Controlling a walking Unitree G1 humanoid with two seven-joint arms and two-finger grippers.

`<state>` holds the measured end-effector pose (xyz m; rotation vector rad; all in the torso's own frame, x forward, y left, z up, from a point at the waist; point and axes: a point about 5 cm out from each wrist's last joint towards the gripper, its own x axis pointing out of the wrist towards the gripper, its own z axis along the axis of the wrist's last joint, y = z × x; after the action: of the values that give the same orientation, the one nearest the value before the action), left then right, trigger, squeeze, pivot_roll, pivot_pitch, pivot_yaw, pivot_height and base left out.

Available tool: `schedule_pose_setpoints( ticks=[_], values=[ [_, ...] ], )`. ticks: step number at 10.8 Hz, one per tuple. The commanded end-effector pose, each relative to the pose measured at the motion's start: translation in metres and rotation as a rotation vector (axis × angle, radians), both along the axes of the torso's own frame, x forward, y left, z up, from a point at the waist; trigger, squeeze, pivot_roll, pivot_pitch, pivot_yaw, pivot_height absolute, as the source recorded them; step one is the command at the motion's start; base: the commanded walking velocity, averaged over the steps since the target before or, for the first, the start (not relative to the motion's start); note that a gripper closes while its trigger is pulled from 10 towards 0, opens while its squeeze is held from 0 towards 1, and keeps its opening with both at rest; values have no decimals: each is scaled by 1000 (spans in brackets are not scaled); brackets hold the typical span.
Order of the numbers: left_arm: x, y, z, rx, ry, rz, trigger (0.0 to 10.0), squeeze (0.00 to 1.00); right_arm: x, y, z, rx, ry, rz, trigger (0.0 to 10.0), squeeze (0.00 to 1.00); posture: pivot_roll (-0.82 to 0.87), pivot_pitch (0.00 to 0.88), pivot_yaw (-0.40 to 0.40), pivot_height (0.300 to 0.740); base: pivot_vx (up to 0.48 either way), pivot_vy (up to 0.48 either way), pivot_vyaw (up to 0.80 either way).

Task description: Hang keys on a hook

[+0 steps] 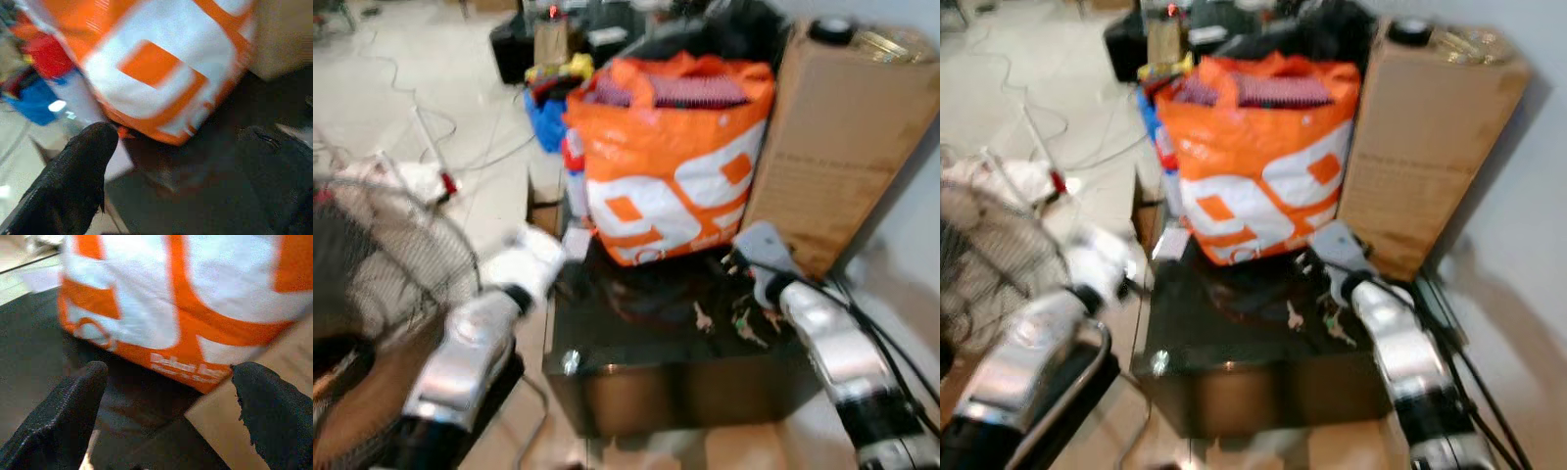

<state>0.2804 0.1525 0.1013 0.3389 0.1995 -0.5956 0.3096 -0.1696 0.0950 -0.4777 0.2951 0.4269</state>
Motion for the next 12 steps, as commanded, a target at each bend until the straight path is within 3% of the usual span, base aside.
schedule_pose_setpoints(
  ticks=[1,3,4,5,6,8,10,12],
  values=[
    [-1,3,-3,57,24,-49,10000,1000,2,7,-1,-21,17,62,10000,0,-130,0,37,740,0,0,0],
    [-12,3,-18,135,115,-171,10000,1000,8,27,-14,-47,99,157,10000,0,-121,0,20,740,0,0,0],
    [-18,4,-24,164,148,-210,10000,1000,10,42,-34,-86,166,185,10000,0,-106,0,4,740,0,0,0],
    [-20,4,-25,171,153,-217,10000,1000,10,47,-43,-102,208,181,10000,0,-99,0,-1,740,0,0,0],
    [-24,5,-22,170,152,-228,10000,1000,5,49,-58,-165,262,193,10000,0,-91,0,-8,740,0,0,0],
    [-29,4,-16,167,156,-273,10000,1000,-5,49,-79,-194,347,194,10000,0,-88,0,-3,740,0,0,0],
    [-35,4,-13,177,172,-317,10000,1000,-7,50,-86,-168,336,115,10000,0,-84,0,26,740,0,0,0],
    [-36,3,-9,178,189,-358,10000,1000,-5,48,-88,-173,338,86,10000,0,-81,56,32,740,0,0,0]
  ],
)
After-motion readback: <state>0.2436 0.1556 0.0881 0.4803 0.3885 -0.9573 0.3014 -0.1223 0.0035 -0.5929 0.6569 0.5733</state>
